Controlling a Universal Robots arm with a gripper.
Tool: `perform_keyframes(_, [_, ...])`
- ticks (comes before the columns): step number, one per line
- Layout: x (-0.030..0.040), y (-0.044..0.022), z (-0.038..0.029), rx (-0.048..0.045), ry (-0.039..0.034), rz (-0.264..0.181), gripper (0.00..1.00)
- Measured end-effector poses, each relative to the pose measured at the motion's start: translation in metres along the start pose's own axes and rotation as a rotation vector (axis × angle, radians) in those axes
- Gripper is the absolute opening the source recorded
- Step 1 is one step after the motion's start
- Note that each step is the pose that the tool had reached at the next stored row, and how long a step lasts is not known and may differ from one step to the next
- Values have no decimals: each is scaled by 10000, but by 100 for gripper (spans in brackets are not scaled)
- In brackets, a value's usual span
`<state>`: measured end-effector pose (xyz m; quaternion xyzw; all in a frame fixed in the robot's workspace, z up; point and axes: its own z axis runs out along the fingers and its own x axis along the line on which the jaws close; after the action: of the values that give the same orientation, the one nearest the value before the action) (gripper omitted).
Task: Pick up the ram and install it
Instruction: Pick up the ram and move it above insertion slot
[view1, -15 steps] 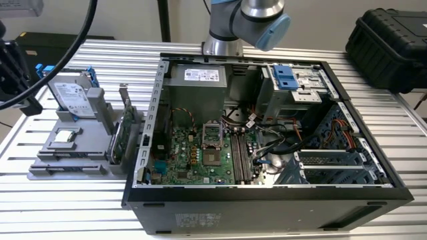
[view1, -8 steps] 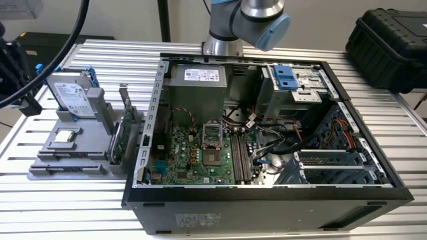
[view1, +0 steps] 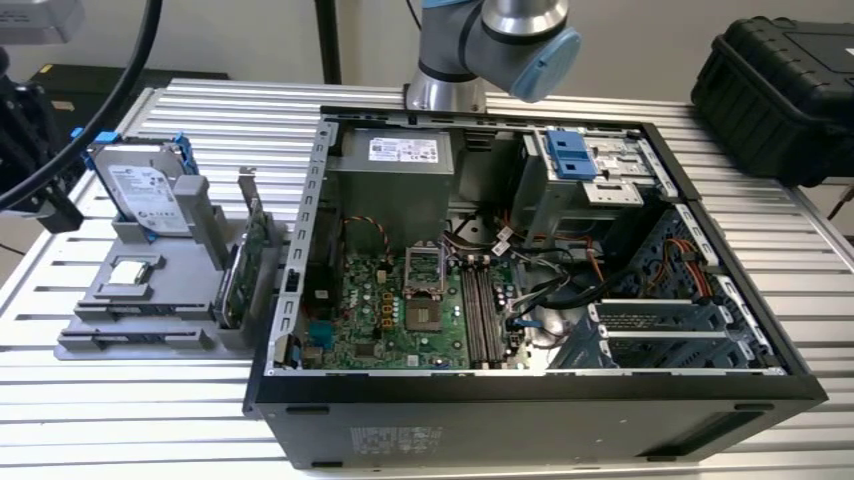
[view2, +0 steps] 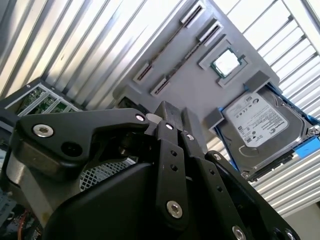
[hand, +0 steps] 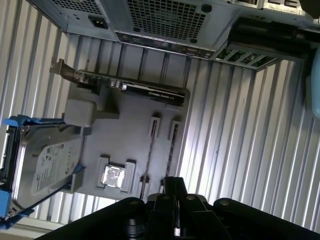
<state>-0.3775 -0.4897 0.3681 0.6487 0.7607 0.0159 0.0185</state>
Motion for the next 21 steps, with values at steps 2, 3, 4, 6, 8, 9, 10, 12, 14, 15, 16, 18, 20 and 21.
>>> perform_keyframes(2, [1, -3, 2, 0, -7, 155, 0])
perform_keyframes(3, [1, -5, 2, 1, -11, 232, 0])
perform_keyframes(4, [1, -7, 2, 3, -16, 315, 0])
perform_keyframes(6, [1, -10, 4, 4, -23, 479, 0])
perform_keyframes(8, [2, -13, 5, 5, -31, 643, 0])
perform_keyframes(9, [2, -15, 5, 6, -35, 725, 0])
perform_keyframes(10, [3, -16, 6, 7, -39, 803, 0])
perform_keyframes(12, [3, -20, 7, 9, -47, 957, 0])
perform_keyframes(14, [4, -23, 8, 10, -55, 1121, 0])
perform_keyframes(15, [4, -25, 9, 10, -59, 1200, 0])
perform_keyframes(16, [4, -27, 10, 10, -62, 1288, 0])
perform_keyframes(18, [5, -29, 11, 12, -70, 1443, 0])
perform_keyframes(20, [5, -32, 12, 13, -77, 1595, 0])
perform_keyframes(21, [5, -34, 13, 13, -81, 1677, 0])
